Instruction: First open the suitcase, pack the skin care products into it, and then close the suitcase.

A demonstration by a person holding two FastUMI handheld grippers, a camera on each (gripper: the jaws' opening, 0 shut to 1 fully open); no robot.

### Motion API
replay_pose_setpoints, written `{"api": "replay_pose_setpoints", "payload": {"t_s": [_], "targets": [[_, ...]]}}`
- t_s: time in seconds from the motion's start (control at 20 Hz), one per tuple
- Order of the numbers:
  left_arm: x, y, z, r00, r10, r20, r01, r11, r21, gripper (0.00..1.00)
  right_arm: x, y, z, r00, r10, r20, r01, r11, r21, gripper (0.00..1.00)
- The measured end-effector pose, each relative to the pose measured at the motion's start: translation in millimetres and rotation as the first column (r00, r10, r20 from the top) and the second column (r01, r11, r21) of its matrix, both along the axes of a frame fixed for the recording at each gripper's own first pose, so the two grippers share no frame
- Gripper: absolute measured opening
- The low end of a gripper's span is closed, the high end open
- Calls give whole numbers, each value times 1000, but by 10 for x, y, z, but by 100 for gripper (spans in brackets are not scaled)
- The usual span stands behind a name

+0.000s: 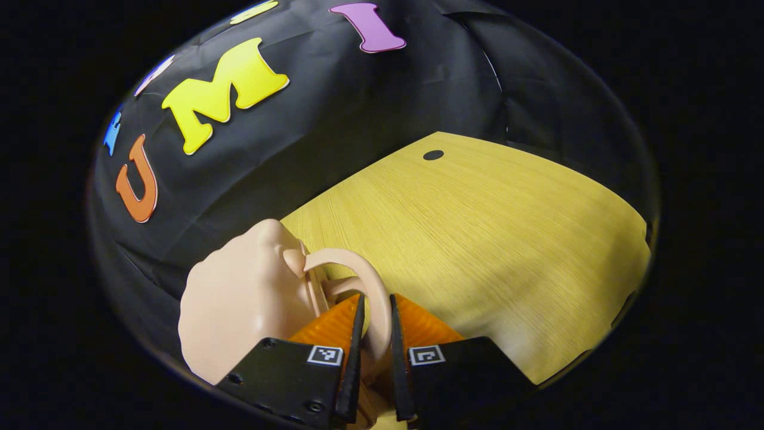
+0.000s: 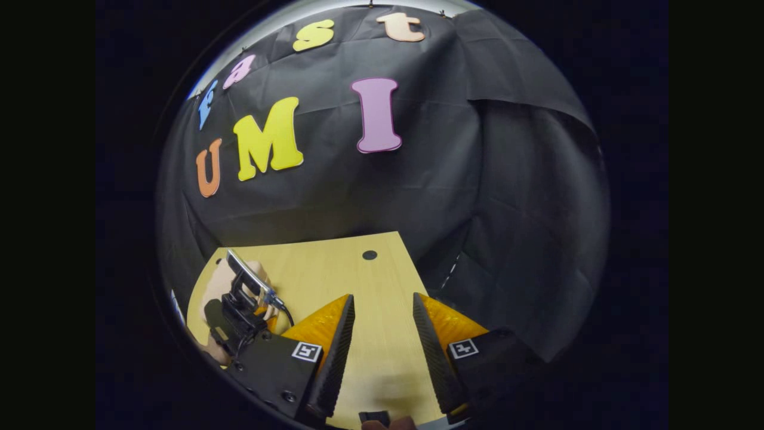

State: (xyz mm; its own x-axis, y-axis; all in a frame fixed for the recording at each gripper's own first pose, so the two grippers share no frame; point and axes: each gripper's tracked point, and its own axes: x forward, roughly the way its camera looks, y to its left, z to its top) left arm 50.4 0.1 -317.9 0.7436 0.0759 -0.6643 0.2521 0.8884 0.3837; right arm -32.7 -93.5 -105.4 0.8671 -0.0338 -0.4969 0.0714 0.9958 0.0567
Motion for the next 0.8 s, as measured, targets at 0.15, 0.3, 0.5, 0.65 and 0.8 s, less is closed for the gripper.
{"api": "replay_pose_setpoints", "payload": {"t_s": [0.15, 0.3, 0.5, 0.65, 0.8], "targets": [[-47, -103, -48, 998, -53, -20, 53, 998, 14, 44, 18, 3, -19, 1000, 16, 4, -16, 1000, -6, 56], [-125, -231, 49, 998, -68, 9, 69, 997, -25, 87, 90, 81, -3, 998, 62, 22, -61, 997, -38, 60], [-132, -251, 631, 988, -17, 153, 32, 994, -101, 93, 286, 356, 215, 986, 141, 91, -136, 989, -57, 60], [-19, -53, 1310, 954, 94, 284, -43, 982, -183, 93, 463, 628, 504, 964, 200, 177, -192, 980, -57, 59], [-153, 194, 2188, 880, 231, 414, -118, 952, -282, 94, 573, 823, 858, 936, 231, 266, -225, 973, -54, 59]]}}
